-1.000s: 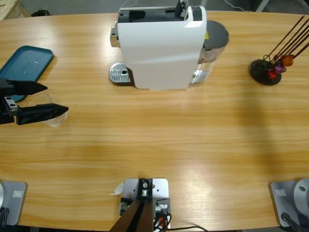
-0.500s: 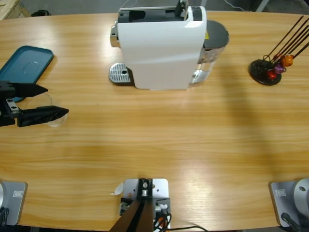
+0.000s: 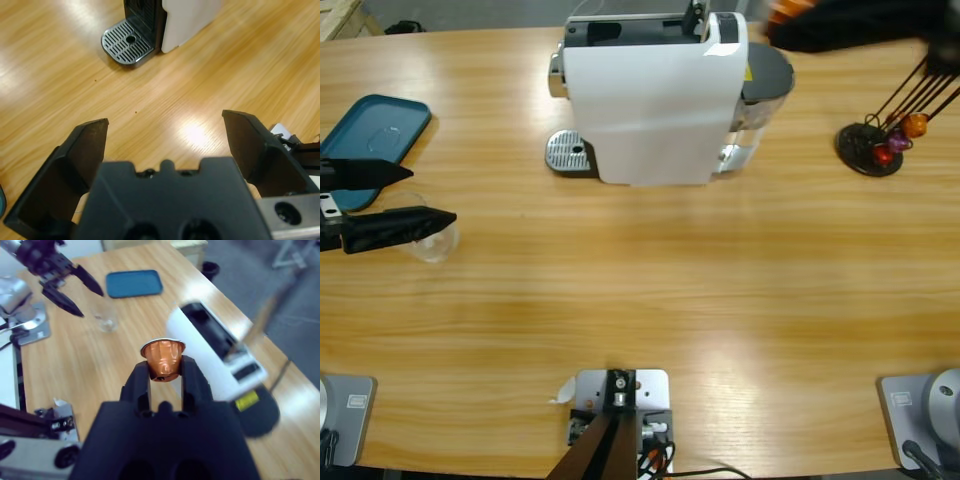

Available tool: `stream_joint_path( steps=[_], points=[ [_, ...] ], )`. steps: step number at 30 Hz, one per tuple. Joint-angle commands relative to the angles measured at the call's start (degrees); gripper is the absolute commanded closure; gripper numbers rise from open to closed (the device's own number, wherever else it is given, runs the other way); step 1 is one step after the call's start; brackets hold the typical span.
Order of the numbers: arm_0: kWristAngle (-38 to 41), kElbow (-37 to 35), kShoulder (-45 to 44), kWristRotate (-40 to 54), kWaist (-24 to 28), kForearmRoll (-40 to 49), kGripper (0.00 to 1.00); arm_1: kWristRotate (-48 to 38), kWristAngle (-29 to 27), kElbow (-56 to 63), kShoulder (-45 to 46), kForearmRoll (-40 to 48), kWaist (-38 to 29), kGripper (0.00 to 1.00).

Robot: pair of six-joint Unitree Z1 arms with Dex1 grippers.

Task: Pour coffee

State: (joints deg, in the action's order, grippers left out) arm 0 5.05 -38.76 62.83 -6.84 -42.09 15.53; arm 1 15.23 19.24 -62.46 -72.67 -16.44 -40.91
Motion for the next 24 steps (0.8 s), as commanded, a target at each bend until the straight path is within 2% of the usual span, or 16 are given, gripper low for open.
stream_joint_path(
  steps=[1, 7, 12, 20, 24],
  points=[
    [0.8, -0.9, -3.2, -0.8, 0.3, -0.3, 0.013, 6.6, 3.1, -15.8, -21.2, -3.4, -4.6, 1.0],
    [0.8, -0.7, -5.0, -0.9, 1.2, 0.5, 0.013, 10.7, 2.5, -25.3, -30.0, -8.0, -4.7, 1.0],
    [0.8, -0.5, -5.1, -0.9, 1.5, 0.5, 0.017, 13.6, 2.2, -27.2, -34.2, -8.6, -3.7, 1.0],
    [0.8, -0.1, -4.8, -1.4, 1.9, 0.5, 0.018, 19.6, -1.5, -27.2, -33.9, -9.4, 1.6, 1.0],
    [0.8, 0.1, -4.6, -1.5, 1.9, 0.4, 0.018, 20.4, -1.6, -27.2, -34.2, -9.4, 2.2, 1.0]
  ],
)
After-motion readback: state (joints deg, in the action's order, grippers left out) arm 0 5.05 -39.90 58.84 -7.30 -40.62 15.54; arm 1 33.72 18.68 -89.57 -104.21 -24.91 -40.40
